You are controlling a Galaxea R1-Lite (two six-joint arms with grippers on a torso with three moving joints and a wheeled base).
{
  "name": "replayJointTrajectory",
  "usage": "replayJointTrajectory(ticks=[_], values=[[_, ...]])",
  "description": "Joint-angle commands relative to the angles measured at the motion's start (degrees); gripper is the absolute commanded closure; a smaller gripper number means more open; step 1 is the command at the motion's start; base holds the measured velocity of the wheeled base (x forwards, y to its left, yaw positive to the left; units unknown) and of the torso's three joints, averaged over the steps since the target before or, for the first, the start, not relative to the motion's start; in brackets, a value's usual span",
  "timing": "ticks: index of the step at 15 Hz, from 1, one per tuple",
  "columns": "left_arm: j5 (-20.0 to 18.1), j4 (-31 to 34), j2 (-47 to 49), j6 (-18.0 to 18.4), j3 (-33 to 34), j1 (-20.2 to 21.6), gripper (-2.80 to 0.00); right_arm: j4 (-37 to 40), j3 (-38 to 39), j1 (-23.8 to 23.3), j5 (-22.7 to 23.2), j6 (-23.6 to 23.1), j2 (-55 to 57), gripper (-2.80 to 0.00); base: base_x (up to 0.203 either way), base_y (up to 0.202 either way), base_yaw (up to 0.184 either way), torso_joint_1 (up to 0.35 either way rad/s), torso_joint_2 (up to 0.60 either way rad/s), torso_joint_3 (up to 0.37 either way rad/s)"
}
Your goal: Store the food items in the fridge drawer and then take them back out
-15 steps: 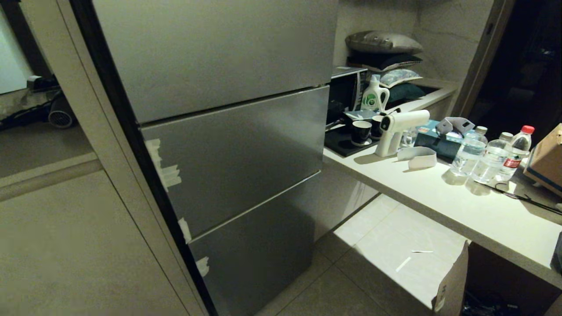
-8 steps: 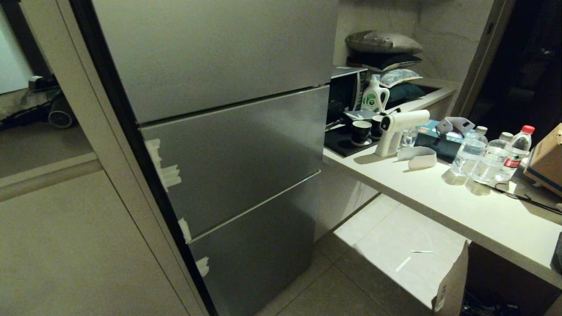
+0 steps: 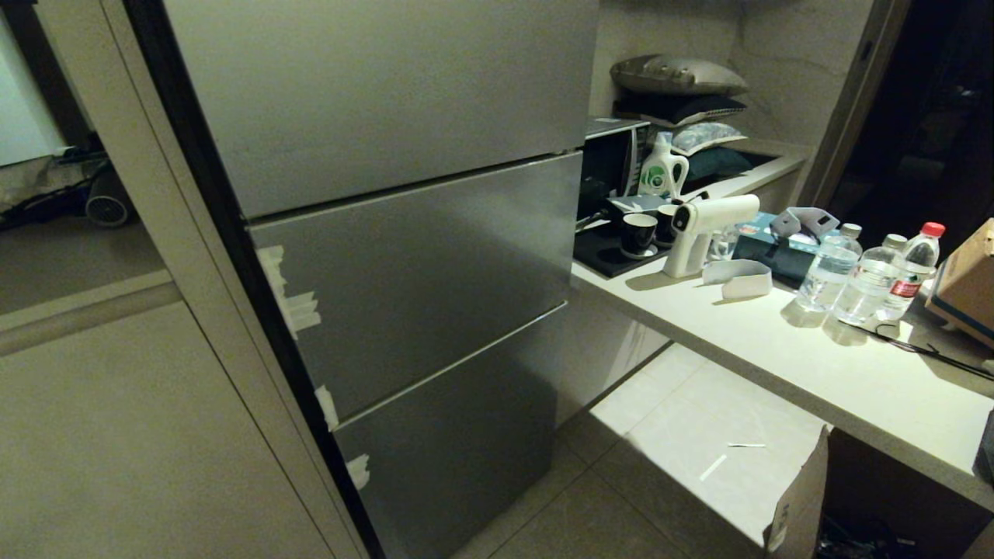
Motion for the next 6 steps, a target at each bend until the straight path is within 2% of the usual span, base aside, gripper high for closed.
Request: replayJointTrajectory(ticks=[1,6], values=[[0.07,0.03,-0.52,-0.18,0.00,-0.02,0.00,0.07,-0.03,0.02,-0.48,0.30,-0.31,0.00,0.000,0.000,0.000,0.000,0.00,0.000],[0.07,0.03,-0.52,-0.34,0.00,-0.02,0.00,-0.02,0.00,0.02,-0.22,1.27,-0.31,0.00,0.000,0.000,0.000,0.000,0.00,0.000]])
